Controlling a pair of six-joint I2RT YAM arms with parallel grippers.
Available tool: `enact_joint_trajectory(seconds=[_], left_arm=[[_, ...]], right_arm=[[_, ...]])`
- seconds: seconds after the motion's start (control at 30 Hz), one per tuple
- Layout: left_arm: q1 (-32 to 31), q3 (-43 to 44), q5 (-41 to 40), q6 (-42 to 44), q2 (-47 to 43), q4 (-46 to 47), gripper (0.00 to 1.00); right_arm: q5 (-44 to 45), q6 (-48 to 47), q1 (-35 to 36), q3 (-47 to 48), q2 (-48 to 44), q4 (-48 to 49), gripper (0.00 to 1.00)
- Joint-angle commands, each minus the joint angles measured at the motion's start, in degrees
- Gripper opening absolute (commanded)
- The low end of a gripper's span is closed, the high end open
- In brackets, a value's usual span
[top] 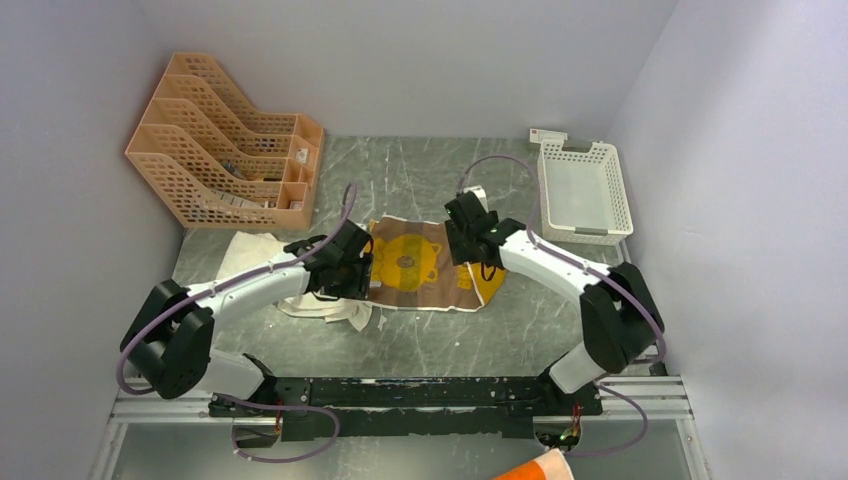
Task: Roll the towels
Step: Flatten out the towel at the center of the board.
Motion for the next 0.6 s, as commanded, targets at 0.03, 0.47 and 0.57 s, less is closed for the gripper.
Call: enact_joint_trajectory(seconds=[0.03,0.47,0.57], left_arm=[[-0.5,0.2,-4.9,-1.3,1.7,0.5,0.62],[0.6,3.4,-4.6,0.3,7.6,3.7,0.43],[1.3,3.8,-3.5,0.5,7.3,3.4,0.38]], right_arm=[[1.6,-4.2,-0.1,3.9,6.3,4.2,0.60],[-2.6,-5.5,-3.9,8.8,16.7,4.1,0.37],[-2.8,-5.2,-5.1,8.2,17.6,4.3,0.33]])
